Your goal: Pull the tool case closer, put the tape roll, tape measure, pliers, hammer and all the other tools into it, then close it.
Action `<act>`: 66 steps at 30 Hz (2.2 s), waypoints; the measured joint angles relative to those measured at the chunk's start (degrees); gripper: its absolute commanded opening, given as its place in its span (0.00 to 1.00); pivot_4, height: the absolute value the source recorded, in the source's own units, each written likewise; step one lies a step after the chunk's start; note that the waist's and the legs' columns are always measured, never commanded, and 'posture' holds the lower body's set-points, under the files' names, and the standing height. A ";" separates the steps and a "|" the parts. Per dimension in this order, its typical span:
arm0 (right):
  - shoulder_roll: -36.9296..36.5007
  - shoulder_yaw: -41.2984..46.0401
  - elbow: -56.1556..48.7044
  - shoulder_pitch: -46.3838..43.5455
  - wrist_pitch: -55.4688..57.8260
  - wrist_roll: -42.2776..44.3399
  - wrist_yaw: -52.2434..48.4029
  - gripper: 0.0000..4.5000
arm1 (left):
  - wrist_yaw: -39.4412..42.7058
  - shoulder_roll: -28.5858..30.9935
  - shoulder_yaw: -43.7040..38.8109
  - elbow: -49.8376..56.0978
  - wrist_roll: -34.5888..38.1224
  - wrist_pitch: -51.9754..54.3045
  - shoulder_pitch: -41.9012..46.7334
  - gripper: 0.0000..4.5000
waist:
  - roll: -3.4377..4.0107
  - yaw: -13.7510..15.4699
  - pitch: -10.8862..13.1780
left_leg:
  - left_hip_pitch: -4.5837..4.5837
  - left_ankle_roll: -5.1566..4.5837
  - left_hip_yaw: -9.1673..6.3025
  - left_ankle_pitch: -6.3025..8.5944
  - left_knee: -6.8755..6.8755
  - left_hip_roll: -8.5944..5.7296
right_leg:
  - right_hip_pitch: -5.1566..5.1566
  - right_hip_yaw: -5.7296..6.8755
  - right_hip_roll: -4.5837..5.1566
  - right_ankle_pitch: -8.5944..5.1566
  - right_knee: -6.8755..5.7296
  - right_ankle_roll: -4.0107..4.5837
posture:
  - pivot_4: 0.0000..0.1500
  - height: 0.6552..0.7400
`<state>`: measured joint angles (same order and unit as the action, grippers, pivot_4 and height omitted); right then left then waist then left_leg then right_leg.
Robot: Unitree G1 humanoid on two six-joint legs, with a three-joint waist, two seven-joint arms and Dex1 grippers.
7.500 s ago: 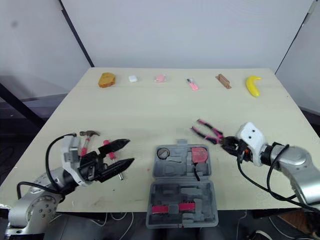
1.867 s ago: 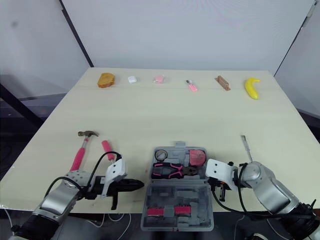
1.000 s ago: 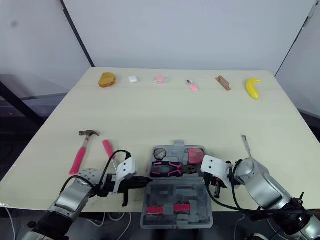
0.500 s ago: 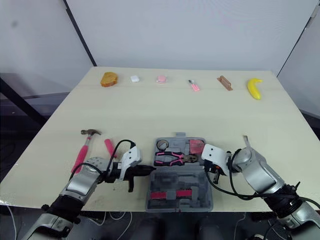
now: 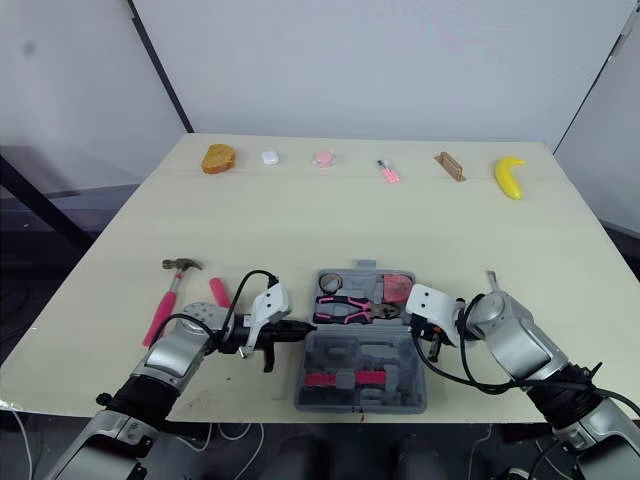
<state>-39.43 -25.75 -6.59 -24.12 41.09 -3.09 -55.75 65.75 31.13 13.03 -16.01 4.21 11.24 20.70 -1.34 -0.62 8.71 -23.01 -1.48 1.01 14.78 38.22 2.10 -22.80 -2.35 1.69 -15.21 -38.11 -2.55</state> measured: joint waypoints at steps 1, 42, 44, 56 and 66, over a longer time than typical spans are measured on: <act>0.01 0.01 0.02 0.00 -0.02 0.00 0.01 0.00 | 0.00 0.00 0.00 -0.01 -0.04 0.00 0.02 0.02 | 0.00 0.00 0.00 | 0.00 0.00 0.00 0.00 0.00 0.00 | 0.00 0.00 0.00 0.00 0.00 0.00 | 1.00 1.00; 1.47 2.19 4.56 -0.61 -3.78 -1.63 1.45 0.00 | 0.15 -3.39 -0.01 -10.06 -2.50 -5.10 6.49 0.02 | 0.00 0.03 0.00 | -0.01 0.00 0.08 0.00 0.12 -0.04 | 0.06 -0.03 0.00 0.08 -0.01 -0.12 | 1.00 1.00; 1.47 2.20 4.66 -0.67 -3.84 -1.69 1.46 0.00 | 0.12 -3.46 -0.02 -10.35 -2.54 -5.52 6.55 0.02 | 0.00 0.03 0.00 | -0.01 0.00 0.07 0.00 0.12 -0.04 | 0.06 -0.03 0.00 0.08 -0.01 -0.12 | 1.00 1.00; 1.57 2.50 5.41 -0.68 -5.03 -2.01 2.06 0.00 | -0.02 -3.83 -0.11 -10.51 -2.87 -5.86 6.58 0.02 | 0.00 0.08 0.00 | -0.01 0.00 0.07 0.00 0.12 -0.04 | 0.07 -0.04 0.01 0.09 -0.01 -0.13 | 1.00 1.00; 1.86 2.56 5.94 -0.98 -5.22 -2.34 2.45 0.00 | -0.11 -4.00 -0.12 -11.21 -2.95 -6.61 6.84 0.02 | 0.00 0.08 0.00 | -0.01 0.00 0.07 0.00 0.12 -0.04 | 0.07 -0.04 0.01 0.09 -0.01 -0.13 | 1.00 1.00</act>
<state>-37.57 -23.19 -0.65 -25.10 35.88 -5.43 -53.30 65.64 27.13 12.91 -27.22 1.26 4.63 27.54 -1.34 -0.54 8.71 -23.02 -1.48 1.08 14.78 38.34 2.06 -22.72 -2.39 1.70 -15.13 -38.12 -2.69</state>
